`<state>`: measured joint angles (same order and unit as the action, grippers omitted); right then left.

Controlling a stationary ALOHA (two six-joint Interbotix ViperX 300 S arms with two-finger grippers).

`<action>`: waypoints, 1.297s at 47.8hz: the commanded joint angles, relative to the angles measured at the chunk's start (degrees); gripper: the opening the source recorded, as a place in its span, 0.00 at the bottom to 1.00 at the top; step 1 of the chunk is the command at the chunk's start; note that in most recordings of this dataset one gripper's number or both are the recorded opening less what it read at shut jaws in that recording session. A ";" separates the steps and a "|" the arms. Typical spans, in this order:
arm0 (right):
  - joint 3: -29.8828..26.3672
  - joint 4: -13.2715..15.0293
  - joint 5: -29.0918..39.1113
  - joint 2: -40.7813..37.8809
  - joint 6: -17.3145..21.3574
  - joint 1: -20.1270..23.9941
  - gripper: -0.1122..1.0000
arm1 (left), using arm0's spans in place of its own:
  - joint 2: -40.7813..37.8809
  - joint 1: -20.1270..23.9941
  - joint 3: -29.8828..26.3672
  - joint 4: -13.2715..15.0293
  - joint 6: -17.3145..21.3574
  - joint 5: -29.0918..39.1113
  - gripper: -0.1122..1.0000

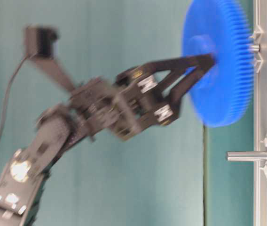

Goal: Insert the large gear onto the shaft.
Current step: 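Lift the blue gear and carry it right toward the far shaft, then align the gear's center hole with the shaft, adjusting position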

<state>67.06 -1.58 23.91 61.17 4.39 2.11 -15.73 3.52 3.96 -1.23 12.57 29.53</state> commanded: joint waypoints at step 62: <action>0.09 -0.09 -0.62 0.53 0.53 -0.62 0.49 | -1.49 2.29 -22.59 -0.26 4.31 17.84 0.81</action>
<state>67.68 -1.58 23.91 62.05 4.48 1.76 -19.25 5.36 -17.75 -1.23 16.52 47.72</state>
